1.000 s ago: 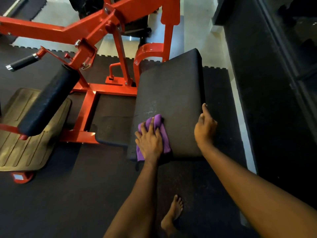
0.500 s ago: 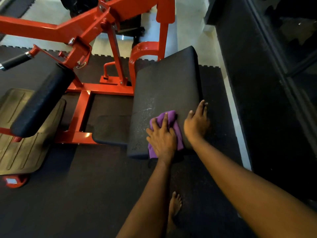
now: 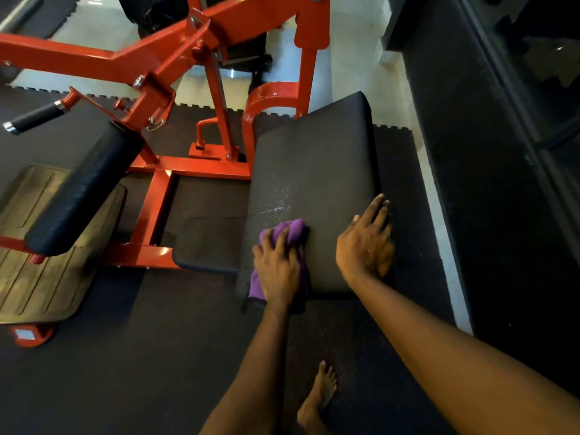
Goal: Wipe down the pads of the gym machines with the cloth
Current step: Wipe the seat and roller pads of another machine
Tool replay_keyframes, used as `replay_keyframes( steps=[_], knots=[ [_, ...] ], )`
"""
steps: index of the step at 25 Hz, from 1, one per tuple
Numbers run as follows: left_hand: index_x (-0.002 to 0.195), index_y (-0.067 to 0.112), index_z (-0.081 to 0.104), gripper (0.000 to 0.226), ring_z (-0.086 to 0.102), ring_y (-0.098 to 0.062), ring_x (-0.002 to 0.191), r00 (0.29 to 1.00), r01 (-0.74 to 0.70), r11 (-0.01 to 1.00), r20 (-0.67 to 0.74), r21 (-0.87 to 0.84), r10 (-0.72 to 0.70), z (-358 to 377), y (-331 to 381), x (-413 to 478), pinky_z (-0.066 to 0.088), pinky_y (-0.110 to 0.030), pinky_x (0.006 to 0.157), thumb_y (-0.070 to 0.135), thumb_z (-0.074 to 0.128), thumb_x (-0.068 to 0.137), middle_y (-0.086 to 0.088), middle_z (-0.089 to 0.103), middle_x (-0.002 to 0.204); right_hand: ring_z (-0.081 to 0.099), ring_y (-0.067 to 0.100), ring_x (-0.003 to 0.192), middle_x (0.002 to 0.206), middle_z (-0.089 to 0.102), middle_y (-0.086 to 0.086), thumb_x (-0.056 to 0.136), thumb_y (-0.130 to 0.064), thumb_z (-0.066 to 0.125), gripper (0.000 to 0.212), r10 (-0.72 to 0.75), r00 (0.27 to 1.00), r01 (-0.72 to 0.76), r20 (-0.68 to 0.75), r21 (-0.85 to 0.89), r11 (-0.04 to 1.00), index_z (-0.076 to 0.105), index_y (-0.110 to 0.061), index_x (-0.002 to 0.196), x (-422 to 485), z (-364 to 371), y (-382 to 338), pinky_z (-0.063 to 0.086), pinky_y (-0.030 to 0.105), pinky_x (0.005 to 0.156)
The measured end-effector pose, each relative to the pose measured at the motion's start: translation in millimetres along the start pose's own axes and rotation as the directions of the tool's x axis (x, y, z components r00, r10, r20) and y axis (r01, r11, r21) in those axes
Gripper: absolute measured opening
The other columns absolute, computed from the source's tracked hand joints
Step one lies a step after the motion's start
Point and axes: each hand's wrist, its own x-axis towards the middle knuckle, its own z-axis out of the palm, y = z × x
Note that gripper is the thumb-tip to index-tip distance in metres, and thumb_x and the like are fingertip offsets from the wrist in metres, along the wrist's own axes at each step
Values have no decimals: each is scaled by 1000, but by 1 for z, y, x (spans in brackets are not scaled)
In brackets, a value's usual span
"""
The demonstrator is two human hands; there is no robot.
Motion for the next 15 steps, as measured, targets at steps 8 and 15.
replay_keyframes(
  steps=[8,15],
  knots=[
    [140,36,57,48,50,-40,116,1000,-18,999,-16,44,18,23,26,57,44,-44,95,47,45,94,-11,48,147,34,36,146,166,20,16,103,-25,44,69,-25,998,21,56,73,997,12,-7,161,9,-2,4,34,50,117],
    [139,24,58,50,49,-40,115,990,131,991,-52,17,-130,16,-7,64,42,-47,97,48,40,98,-11,49,143,4,29,157,169,9,10,102,-18,43,60,-374,920,374,118,20,927,27,-9,159,96,-1,-25,10,45,126]
  ],
)
